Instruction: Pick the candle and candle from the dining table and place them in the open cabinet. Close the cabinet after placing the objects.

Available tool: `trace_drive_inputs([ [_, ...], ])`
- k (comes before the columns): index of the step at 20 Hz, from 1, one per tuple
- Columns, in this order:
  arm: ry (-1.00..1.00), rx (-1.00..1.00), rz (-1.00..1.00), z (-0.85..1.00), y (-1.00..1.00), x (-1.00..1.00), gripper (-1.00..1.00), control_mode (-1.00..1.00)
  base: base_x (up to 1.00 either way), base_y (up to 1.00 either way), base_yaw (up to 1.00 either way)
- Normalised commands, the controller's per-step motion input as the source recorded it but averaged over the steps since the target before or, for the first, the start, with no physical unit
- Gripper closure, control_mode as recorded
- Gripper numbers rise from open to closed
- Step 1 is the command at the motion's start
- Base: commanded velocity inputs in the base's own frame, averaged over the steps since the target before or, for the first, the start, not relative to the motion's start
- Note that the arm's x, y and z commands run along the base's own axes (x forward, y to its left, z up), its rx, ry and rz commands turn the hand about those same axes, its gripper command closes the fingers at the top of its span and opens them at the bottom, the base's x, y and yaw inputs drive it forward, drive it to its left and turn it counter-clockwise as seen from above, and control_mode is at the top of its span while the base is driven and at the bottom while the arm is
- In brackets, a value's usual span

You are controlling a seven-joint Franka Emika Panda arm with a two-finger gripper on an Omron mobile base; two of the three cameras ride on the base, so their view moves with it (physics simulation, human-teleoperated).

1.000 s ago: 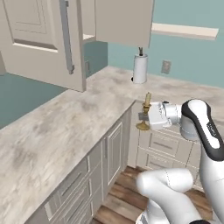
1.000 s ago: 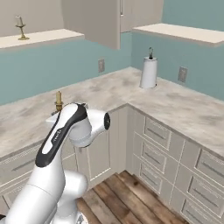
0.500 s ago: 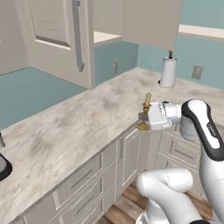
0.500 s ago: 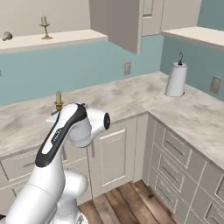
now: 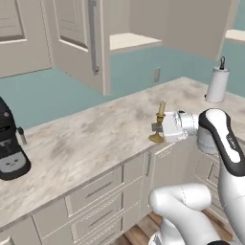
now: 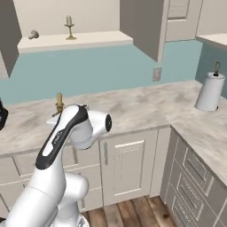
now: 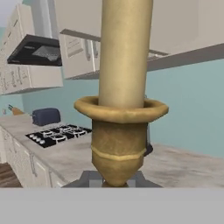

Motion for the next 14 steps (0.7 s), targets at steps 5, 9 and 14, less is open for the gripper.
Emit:
trace_drive_inputs([
  [5,0.0,0.0,0.0,0.0,0.0,0.0,1.0,1.0,0.27,-0.26,0.39],
  [9,0.0,0.0,0.0,0.0,0.0,0.0,1.0,1.0,0.24,-0.32,0.38],
  [14,0.0,0.0,0.0,0.0,0.0,0.0,1.0,1.0,0.16,-0.38,0.35],
])
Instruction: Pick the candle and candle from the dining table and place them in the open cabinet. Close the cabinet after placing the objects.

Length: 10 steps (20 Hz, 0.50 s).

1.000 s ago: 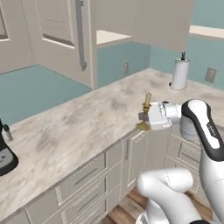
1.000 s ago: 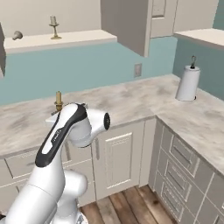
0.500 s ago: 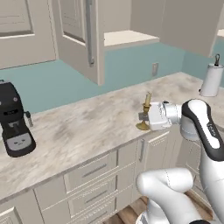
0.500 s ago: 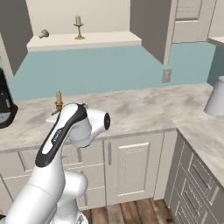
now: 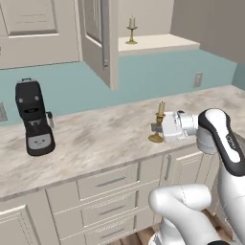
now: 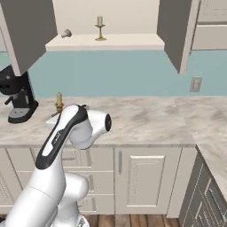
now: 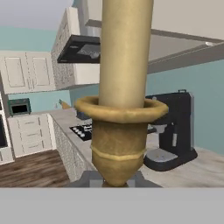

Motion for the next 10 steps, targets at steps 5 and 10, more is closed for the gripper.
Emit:
trace_drive_inputs([
  [5,0.0,0.0,0.0,0.0,0.0,0.0,1.0,1.0,0.08,-0.63,0.26],
  [10,0.0,0.0,0.0,0.0,0.0,0.0,1.0,1.0,0.11,-0.68,0.17],
])
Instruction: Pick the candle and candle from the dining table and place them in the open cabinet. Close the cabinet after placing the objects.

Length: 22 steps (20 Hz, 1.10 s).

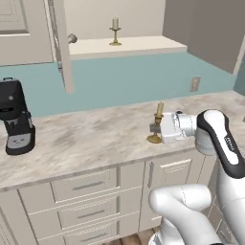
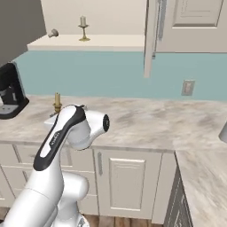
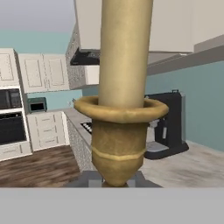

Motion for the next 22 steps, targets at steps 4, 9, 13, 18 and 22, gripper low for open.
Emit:
trace_drive_inputs([
  [4,0.0,0.0,0.0,0.0,0.0,0.0,1.0,1.0,0.32,-0.27,0.11],
  [9,0.0,0.0,0.0,0.0,0.0,0.0,1.0,1.0,0.58,0.01,0.05],
  [13,0.0,0.0,0.0,0.0,0.0,0.0,1.0,1.0,0.61,0.03,0.02],
  [18,0.0,0.0,0.0,0.0,0.0,0.0,1.0,1.0,0.48,0.0,0.01],
  [22,0.0,0.0,0.0,0.0,0.0,0.0,1.0,1.0,0.54,0.0,0.03],
])
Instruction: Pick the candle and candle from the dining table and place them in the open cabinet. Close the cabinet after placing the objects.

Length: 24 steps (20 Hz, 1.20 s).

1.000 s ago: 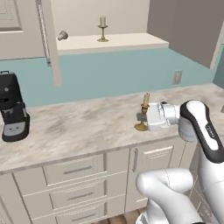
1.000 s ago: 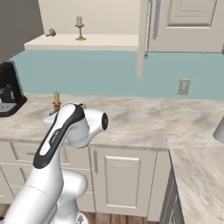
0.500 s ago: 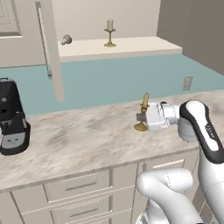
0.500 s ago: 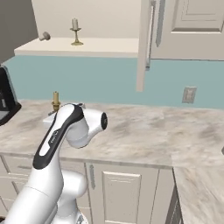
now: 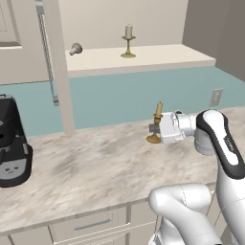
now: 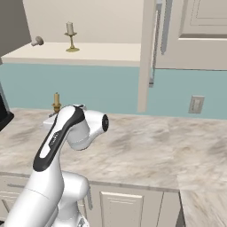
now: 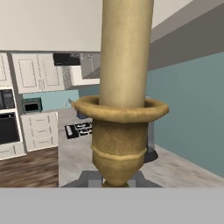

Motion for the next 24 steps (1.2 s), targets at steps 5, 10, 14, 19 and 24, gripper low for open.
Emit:
trace_drive_inputs([
  [5,0.0,0.0,0.0,0.0,0.0,0.0,1.0,1.0,0.48,0.0,0.04],
  [10,0.0,0.0,0.0,0.0,0.0,0.0,1.0,1.0,0.49,0.0,0.05],
  [14,0.0,0.0,0.0,0.0,0.0,0.0,1.0,1.0,0.67,0.0,0.05],
  [19,0.0,0.0,0.0,0.0,0.0,0.0,1.0,1.0,0.33,0.0,0.02],
  [24,0.0,0.0,0.0,0.0,0.0,0.0,1.0,1.0,0.01,0.0,0.0],
])
